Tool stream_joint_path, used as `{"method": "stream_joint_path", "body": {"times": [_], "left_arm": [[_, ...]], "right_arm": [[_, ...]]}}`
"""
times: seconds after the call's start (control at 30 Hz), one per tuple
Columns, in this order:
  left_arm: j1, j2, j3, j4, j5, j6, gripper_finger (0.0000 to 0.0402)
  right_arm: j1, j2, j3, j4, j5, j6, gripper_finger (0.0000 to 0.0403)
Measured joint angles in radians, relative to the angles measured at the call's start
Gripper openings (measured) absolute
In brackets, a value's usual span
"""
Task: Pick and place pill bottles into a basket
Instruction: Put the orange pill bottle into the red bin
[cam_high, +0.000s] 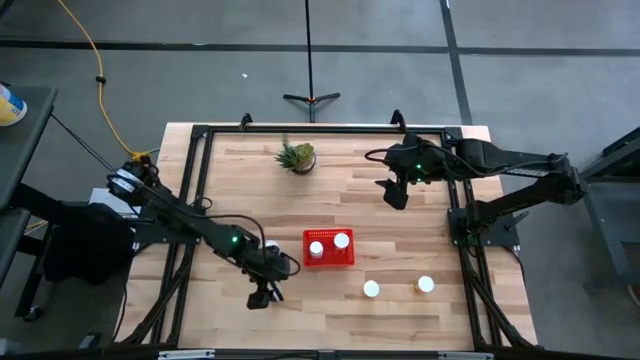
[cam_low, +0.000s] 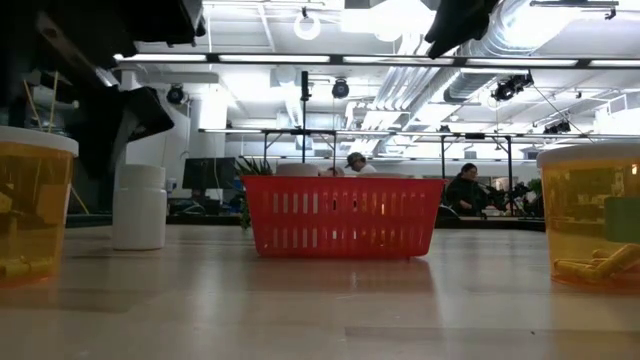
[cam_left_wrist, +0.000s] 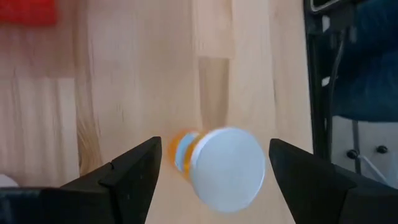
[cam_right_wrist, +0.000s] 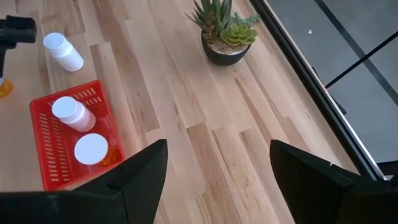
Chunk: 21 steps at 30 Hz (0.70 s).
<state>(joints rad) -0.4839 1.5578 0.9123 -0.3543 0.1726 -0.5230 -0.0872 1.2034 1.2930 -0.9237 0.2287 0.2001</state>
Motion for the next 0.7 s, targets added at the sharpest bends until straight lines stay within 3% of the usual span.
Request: {"method": "stream_joint_path", "body": {"times": [0.7], "left_arm": [[-0.014,0.038,-0.002,0.008,0.000,0.022,0.0333]], "right_arm": [[0.000,0.000,0.000,-0.022,0.004,-0.023,0.0273]]}}
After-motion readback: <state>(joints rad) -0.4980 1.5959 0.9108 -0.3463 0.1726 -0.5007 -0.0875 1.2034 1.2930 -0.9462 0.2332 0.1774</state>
